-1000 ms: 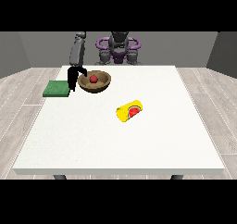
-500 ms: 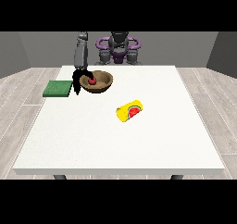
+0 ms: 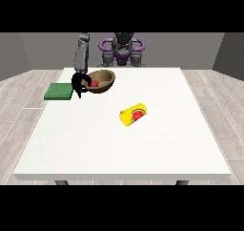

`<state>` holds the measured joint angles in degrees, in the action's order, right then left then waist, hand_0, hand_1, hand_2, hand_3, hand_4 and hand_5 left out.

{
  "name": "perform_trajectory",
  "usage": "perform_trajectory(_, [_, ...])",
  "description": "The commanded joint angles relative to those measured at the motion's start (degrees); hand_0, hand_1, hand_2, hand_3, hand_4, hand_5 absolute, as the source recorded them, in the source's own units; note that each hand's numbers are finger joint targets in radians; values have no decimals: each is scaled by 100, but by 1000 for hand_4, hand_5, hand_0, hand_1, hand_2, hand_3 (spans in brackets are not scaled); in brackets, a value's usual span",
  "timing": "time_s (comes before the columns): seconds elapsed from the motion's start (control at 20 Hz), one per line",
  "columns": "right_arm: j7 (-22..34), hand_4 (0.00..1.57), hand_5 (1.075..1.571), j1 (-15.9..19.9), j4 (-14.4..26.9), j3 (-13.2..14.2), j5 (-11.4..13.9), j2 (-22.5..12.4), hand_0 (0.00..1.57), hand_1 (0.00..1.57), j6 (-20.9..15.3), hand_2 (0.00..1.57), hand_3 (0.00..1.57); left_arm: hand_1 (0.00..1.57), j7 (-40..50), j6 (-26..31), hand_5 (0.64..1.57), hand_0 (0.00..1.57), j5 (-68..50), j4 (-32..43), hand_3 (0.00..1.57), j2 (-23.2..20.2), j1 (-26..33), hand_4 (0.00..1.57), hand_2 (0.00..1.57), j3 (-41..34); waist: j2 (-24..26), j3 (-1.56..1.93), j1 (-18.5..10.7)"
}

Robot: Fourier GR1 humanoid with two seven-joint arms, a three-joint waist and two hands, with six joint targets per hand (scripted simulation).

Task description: Pick the cup and pour the ball into the bowl, then pick the bowl and place it on the pad

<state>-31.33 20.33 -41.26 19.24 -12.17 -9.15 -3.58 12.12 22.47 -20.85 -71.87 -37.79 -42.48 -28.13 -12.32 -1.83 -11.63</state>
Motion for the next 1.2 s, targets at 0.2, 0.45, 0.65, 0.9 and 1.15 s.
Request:
perform_trajectory(0.2, [1346, 1021, 1545, -370, 47, -270, 565, -772, 1571, 1571, -931, 1571, 1267, 0, -88, 36, 1525, 0, -24, 190, 0, 127, 203, 1175, 0, -8, 82, 148, 102])
perform_trajectory(0.45, [2418, 1026, 1556, -338, -310, -466, 561, -1414, 1571, 1571, -756, 1571, 1042, 0, -56, 113, 1534, 0, 44, 540, 0, -87, 452, 1197, 0, -142, 578, 139, 404])
perform_trajectory(0.65, [3068, 1061, 1556, -4, -608, -568, 567, -1941, 1571, 1571, -510, 1571, 865, 0, -485, 117, 1537, 0, 190, 748, 0, -143, 663, 1204, 0, -282, 449, 153, 621])
perform_trajectory(0.9, [4112, 1101, 1567, 179, -822, -612, 522, -2747, 1571, 1571, 225, 1571, 545, 0, -537, 300, 1545, 0, 203, 1160, 0, -304, 1062, 1198, 0, -387, 922, 174, 926])
perform_trajectory(1.15, [4311, 1067, 1566, 501, -959, -467, 425, -2782, 1571, 1571, 283, 1571, 671, 0, -1198, 337, 1542, 0, 323, 1473, 0, -470, 1206, 1203, 0, -504, 596, 179, 1166])
